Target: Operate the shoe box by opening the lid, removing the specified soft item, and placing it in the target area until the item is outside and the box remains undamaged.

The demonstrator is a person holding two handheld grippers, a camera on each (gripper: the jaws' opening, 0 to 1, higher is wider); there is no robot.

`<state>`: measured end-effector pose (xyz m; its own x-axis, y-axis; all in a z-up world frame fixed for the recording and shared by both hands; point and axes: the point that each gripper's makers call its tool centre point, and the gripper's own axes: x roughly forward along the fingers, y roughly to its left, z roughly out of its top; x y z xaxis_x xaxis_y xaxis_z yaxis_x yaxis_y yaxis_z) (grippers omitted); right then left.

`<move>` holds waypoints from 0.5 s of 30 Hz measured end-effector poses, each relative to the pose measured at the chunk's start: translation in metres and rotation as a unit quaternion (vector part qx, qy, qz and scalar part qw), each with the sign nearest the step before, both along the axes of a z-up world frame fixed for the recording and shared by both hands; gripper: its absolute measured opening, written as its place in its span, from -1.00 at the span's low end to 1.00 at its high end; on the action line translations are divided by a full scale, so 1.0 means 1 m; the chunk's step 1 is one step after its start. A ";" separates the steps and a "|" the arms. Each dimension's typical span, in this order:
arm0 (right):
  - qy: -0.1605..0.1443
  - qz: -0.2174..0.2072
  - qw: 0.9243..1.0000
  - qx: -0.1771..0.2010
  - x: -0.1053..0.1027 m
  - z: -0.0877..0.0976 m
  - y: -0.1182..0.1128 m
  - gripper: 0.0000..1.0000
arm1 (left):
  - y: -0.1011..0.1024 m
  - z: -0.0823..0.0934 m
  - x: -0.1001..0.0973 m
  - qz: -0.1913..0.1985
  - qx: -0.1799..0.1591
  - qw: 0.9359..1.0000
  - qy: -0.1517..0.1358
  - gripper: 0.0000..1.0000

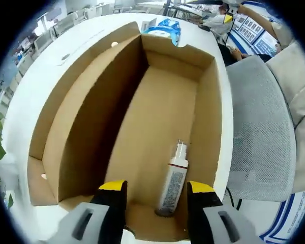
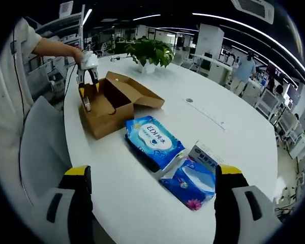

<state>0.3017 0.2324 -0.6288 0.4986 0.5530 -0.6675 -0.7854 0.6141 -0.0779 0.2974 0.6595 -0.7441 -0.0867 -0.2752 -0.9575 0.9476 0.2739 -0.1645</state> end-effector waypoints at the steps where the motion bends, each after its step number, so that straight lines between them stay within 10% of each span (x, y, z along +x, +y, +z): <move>1: 0.001 -0.004 1.000 0.001 -0.003 0.000 -0.001 0.92 | -0.001 -0.001 0.000 -0.006 0.002 1.000 0.002 -0.03; 15: -0.011 -0.040 0.999 0.026 -0.016 0.009 -0.001 0.92 | -0.002 -0.022 -0.007 -0.094 0.034 0.994 0.030 -0.05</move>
